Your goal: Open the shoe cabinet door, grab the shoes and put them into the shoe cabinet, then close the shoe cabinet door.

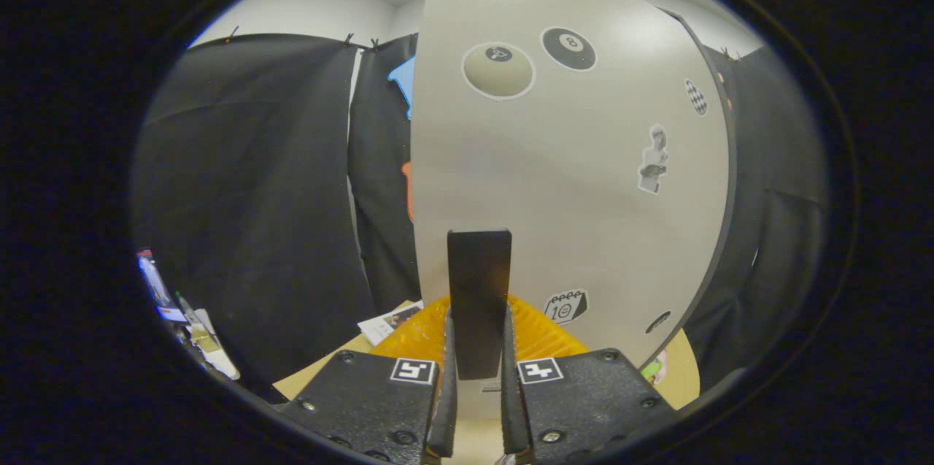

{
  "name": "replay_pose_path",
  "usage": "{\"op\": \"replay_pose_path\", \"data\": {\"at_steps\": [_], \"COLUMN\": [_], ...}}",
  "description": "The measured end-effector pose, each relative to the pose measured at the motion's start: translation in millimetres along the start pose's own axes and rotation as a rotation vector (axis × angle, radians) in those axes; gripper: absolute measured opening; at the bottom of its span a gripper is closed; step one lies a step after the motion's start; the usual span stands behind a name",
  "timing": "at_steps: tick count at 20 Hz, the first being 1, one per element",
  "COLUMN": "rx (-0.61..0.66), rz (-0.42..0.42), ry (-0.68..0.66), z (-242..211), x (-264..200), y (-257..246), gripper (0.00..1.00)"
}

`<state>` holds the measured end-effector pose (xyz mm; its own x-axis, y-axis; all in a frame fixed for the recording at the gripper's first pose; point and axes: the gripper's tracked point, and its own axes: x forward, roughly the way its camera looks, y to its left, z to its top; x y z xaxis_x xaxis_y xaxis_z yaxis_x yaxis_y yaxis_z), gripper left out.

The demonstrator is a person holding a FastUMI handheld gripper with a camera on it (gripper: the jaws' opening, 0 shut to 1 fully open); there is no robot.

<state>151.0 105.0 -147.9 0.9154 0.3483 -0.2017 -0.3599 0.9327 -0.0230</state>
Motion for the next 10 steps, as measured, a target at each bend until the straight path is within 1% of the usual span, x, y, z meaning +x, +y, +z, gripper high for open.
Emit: {"op": "replay_pose_path", "data": {"at_steps": [7, 10], "rx": [0.007, 0.023], "rz": [0.062, 0.076], "ry": [0.009, 0.004], "z": [-13.6, -20.5], "x": [-66.9, -96.1], "y": [-34.9, -54.6], "gripper": [0.28, 0.28]}}
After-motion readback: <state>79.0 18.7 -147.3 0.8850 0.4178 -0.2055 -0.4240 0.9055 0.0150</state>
